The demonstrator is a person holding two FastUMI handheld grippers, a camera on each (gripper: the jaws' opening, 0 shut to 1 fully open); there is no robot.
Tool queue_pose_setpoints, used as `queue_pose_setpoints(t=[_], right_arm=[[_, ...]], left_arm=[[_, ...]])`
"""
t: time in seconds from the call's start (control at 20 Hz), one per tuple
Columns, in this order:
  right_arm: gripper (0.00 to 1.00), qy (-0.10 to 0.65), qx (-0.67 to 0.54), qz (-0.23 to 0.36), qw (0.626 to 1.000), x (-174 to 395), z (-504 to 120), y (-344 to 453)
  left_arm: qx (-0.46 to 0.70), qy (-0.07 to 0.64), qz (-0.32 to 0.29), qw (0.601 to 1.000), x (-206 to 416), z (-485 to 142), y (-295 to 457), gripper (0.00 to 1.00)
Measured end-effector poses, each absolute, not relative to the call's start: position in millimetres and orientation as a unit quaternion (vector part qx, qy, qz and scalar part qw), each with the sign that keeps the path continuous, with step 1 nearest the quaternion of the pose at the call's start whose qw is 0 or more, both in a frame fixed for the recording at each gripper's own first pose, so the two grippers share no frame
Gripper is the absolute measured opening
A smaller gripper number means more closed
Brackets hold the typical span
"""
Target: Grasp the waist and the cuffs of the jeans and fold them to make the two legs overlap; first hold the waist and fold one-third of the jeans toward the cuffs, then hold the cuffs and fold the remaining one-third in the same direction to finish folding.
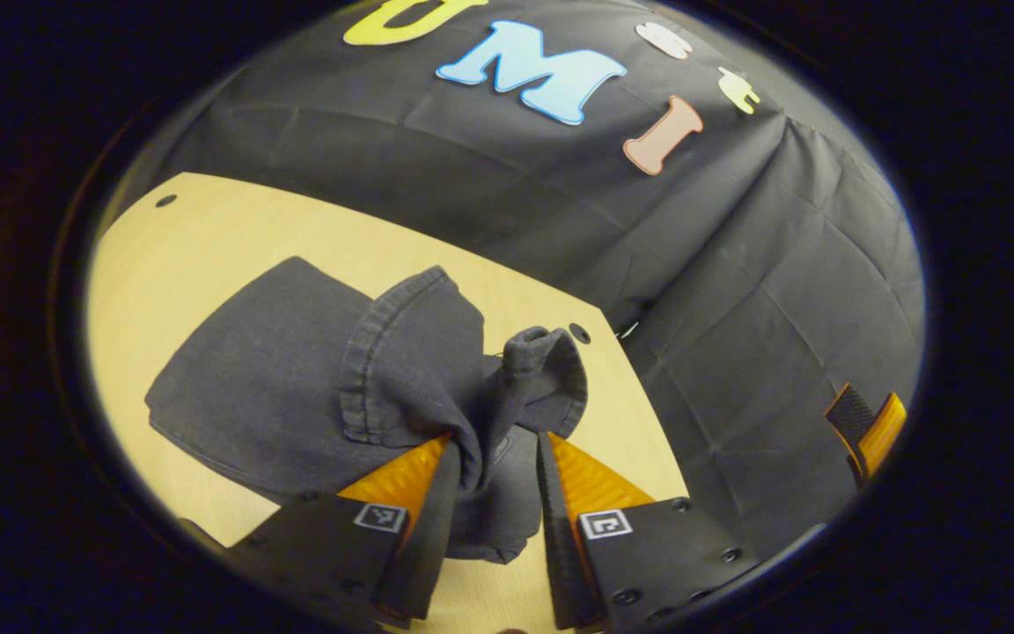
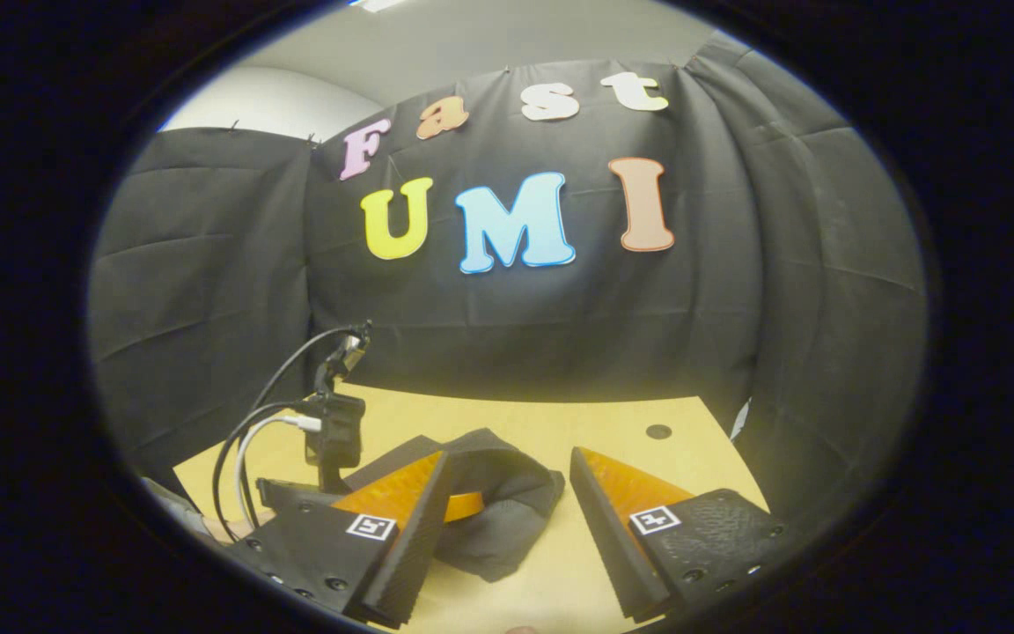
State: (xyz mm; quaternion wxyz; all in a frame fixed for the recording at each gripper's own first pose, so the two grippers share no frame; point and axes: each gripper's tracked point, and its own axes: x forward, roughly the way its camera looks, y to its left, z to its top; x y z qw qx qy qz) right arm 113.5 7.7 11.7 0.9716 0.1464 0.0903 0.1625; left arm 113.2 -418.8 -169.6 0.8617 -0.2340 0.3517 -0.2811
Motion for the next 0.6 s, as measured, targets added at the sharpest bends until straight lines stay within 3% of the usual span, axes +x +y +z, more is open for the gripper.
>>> queue_pose_setpoints(t=[0.15,0.3,0.4,0.6], right_arm=[[0.80,0.086,0.139,0.154,0.974,113.3,14.7,-1.5],[0.79,0.078,0.130,0.122,0.981,112.2,21.2,-14.8],[0.86,0.068,0.122,0.097,0.985,112.2,27.8,-21.9],[0.87,0.050,0.103,0.045,0.992,103.5,40.4,-37.4]], left_arm=[[-0.181,0.303,-0.266,0.897,102.5,-131.0,-403.2,0.98],[-0.134,0.231,-0.239,0.934,101.0,-83.1,-371.0,0.99],[-0.112,0.178,-0.218,0.953,98.3,-42.8,-342.8,0.99],[-0.060,0.073,-0.178,0.979,73.6,17.8,-286.8,0.98]])
